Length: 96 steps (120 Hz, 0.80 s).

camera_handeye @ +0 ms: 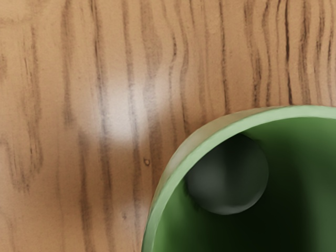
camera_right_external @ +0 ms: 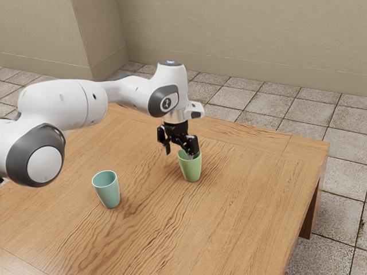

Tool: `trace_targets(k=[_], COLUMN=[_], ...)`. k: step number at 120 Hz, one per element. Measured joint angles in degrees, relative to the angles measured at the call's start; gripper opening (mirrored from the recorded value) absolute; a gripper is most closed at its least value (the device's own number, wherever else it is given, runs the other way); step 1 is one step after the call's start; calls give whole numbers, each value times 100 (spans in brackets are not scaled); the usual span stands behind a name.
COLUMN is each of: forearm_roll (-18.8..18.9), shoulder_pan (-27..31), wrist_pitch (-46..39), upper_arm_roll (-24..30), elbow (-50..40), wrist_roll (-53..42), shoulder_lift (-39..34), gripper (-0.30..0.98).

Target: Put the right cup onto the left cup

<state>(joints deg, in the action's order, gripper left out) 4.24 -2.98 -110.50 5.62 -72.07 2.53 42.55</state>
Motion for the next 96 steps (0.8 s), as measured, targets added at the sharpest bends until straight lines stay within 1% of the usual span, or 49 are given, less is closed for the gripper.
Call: trace_targets(k=[6,11,33,40,47,55,69,96], forearm_roll=[-1,-1,-8,-10,-11,-12,-9,15], shoulder_pan=[0,0,-1,-5,-16,-29,-35,-32], wrist_pitch=[-36,-59,-122,-133,-141,-148,-156,-137], upper_arm_roll=[0,0,0,-1,0,0,0,1], elbow=[-14,-26,-41,-44,-50,-51,-46,-46], wrist_roll=[5,8,66,97,126,158,210,286], shoulder_lift=[8,11,13,13,13,13,13,-67], gripper=[68,63,23,13,7,1,-4,-8])
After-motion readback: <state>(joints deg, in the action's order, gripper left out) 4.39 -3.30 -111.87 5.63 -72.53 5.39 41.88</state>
